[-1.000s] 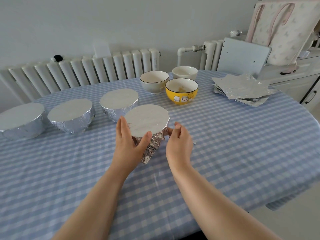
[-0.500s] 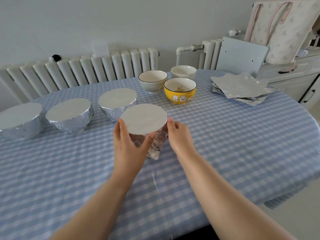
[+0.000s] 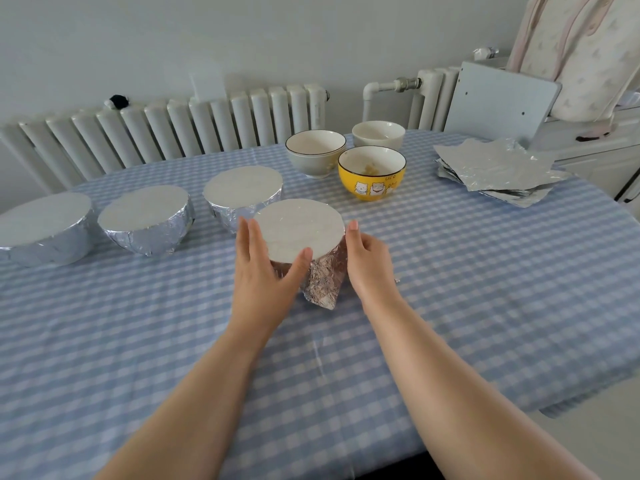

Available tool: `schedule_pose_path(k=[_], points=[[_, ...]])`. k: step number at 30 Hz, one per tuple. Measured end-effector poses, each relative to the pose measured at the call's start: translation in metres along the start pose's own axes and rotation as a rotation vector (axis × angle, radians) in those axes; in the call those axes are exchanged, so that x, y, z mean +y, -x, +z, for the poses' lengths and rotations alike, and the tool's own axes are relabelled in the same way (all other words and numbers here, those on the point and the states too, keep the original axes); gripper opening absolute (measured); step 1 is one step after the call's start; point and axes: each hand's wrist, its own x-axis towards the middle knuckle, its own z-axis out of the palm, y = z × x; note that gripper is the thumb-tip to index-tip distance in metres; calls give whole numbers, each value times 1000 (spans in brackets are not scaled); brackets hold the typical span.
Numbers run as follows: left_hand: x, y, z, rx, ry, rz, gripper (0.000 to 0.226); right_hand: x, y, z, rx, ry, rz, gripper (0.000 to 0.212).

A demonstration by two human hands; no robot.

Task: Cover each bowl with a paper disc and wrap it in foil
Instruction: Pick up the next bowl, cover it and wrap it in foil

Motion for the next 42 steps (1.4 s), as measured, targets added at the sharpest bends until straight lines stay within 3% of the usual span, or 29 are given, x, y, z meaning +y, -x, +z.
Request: schedule_pose_path(k=[10,27,42], points=[[1,0,-1,1,38,-44,117,2,8,13,117,-106,-25,30],[2,-1,1,11,18,-36,108,6,8,25,219,-371,170,33],[2,0,0,18,14,-32,107,6,-2,29,246,-467,273,17]])
